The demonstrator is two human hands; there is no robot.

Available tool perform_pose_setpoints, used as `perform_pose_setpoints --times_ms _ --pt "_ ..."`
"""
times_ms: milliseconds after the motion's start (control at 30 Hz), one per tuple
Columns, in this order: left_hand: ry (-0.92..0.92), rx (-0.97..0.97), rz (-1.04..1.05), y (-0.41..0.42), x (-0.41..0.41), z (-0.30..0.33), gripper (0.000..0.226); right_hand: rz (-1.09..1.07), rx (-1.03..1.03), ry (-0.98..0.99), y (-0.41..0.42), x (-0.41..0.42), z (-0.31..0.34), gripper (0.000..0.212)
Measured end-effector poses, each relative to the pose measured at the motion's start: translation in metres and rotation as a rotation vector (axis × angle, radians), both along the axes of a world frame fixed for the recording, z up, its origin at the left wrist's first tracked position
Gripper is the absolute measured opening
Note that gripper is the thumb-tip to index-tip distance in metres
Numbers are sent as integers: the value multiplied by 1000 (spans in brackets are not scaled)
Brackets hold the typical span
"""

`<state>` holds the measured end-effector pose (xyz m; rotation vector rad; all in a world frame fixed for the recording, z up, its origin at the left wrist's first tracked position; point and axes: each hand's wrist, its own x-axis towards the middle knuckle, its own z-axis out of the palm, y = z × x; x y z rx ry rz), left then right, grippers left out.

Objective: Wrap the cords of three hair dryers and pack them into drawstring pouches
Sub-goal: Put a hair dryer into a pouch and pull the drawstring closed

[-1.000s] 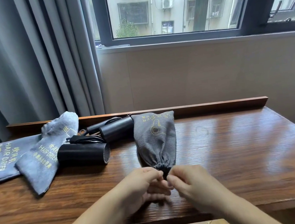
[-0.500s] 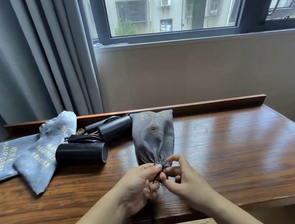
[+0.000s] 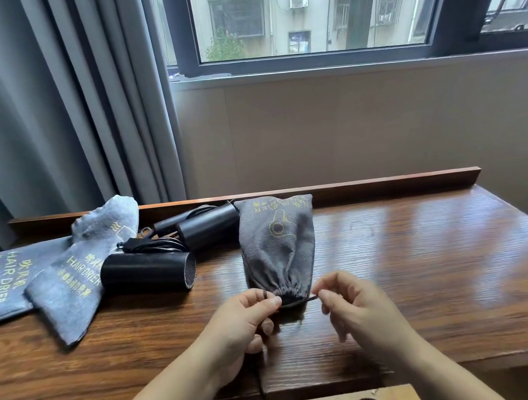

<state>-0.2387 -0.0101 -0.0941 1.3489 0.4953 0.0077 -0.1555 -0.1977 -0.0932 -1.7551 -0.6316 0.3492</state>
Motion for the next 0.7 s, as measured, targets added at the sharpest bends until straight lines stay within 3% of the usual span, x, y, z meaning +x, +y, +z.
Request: perform_pose_setpoints --times_ms 67,167,267,433,700 --pt "-9 94 -11 -1 -1 -1 9 -49 -3 12 1 6 4 19" --pt "-16 231 -21 -3 -3 -1 13 -12 -123 -161 12 8 12 18" --pt "-29 209 12 -7 -3 5 29 -11 -221 -290 28 6 14 15" --pt "-17 194 29 -6 -5 6 38 -18 -285 -312 42 9 0 11" --pt "-79 219 34 -6 -5 2 7 5 -219 -194 44 4 -4 23"
